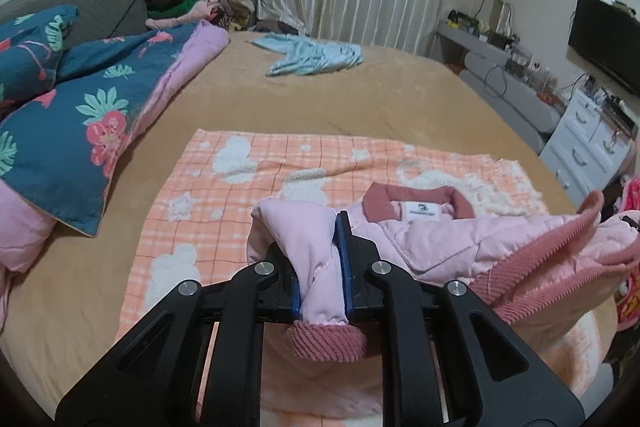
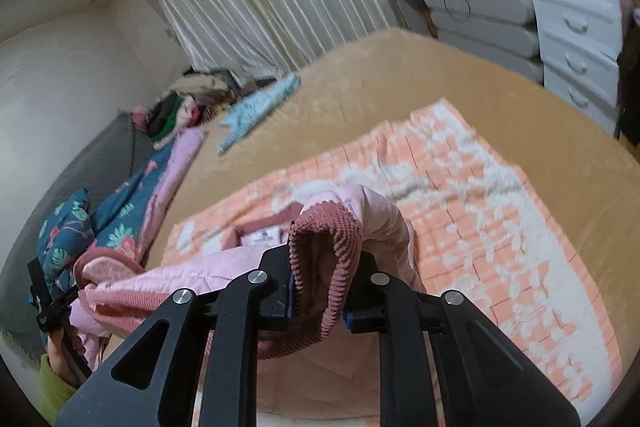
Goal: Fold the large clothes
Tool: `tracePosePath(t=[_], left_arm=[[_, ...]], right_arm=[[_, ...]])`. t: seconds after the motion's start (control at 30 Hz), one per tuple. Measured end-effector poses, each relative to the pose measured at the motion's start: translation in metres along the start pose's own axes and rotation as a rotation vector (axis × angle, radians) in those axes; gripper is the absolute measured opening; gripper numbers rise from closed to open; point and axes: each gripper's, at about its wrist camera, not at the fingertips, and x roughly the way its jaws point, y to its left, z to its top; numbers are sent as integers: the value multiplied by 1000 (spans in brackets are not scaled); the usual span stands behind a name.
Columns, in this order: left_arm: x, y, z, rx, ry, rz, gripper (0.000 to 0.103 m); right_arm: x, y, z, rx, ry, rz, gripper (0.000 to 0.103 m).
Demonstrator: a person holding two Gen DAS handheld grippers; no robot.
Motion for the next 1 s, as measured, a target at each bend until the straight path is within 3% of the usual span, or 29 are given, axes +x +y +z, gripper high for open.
tracePosePath(t=[0.3,0.4,0.5,0.57,0.6,0.7,0.83,1.0], left_arm=[[61,3,-5,1,63,28,9],[76,5,-8,-4,82,32,10],[89,8,-11,-17,97,28,10],[94,8,-12,-17,101,28,10],[97,8,-13,-17,102,28,10],[102,10,-15,-28,99,13,11],[107,10,-16,-36,94,5,13],[100,11,-16,-66,60,-22,19]], right_arm=[[71,-30,1,86,104,-29,18],[88,-39,-1,129,129,-1,26],[99,-48,-2,187,134,52,40],[101,-53,-2,216,126,108,68],[101,-53,-3,216,119,131,76],[103,-47,-9,157,111,126,80],[112,-38,-29,40,147,48,80],[117,-25,-52,-126,129,-73,83]])
